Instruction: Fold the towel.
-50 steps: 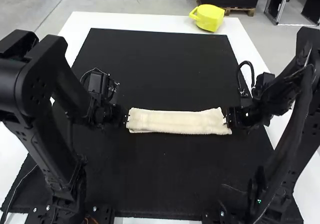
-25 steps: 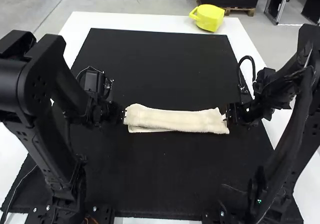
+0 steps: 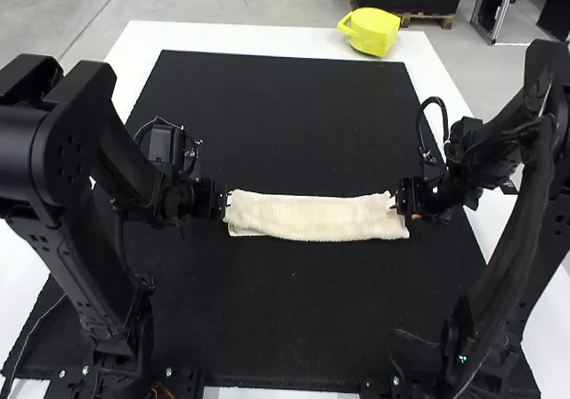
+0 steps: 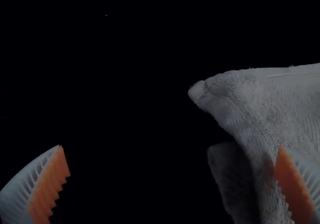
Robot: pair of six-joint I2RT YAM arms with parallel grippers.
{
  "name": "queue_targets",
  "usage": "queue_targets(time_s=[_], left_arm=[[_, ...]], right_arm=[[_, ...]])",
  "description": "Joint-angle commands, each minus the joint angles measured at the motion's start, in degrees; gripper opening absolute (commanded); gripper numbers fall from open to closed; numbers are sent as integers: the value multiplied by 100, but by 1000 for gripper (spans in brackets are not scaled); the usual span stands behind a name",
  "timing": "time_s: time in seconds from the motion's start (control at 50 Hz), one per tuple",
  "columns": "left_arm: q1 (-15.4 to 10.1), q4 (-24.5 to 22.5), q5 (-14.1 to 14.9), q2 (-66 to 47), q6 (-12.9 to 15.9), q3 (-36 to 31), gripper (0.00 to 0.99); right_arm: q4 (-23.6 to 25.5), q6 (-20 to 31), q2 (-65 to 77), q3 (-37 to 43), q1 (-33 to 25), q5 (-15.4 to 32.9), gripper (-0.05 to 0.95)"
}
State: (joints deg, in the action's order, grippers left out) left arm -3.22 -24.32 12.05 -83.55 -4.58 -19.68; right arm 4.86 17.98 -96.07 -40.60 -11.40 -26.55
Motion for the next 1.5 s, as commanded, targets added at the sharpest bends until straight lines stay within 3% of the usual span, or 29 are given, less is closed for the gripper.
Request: queue_targets(time_s=[0.0, 0.36, 0.78, 0.86, 0.94, 1.06, 1.18, 1.48], left_arm=[[50, -38, 139, 181, -87, -80, 961], [50, -144, 508, 181, -316, -88, 961], [50, -170, 508, 181, -324, -88, 961], [50, -188, 500, 181, -324, -97, 961], [50, -188, 500, 181, -324, -124, 961], [50, -179, 491, 181, -333, -176, 961], [94, -170, 473, 181, -333, -203, 961], [472, -73, 473, 181, -272, -326, 961]], right_arm=[[-3, -154, -52, -80, 59, -193, 849], [-12, -145, -245, -71, 138, -176, 849], [-91, -181, -404, 26, 454, -88, 844], [-91, -189, -491, 35, 498, -88, 728], [-91, -198, -588, 52, 525, -88, 498], [-29, -189, -738, 43, 507, -272, -23], [111, -172, -746, -1, 489, -351, -23], [823, -163, -395, -493, 182, -527, -25]])
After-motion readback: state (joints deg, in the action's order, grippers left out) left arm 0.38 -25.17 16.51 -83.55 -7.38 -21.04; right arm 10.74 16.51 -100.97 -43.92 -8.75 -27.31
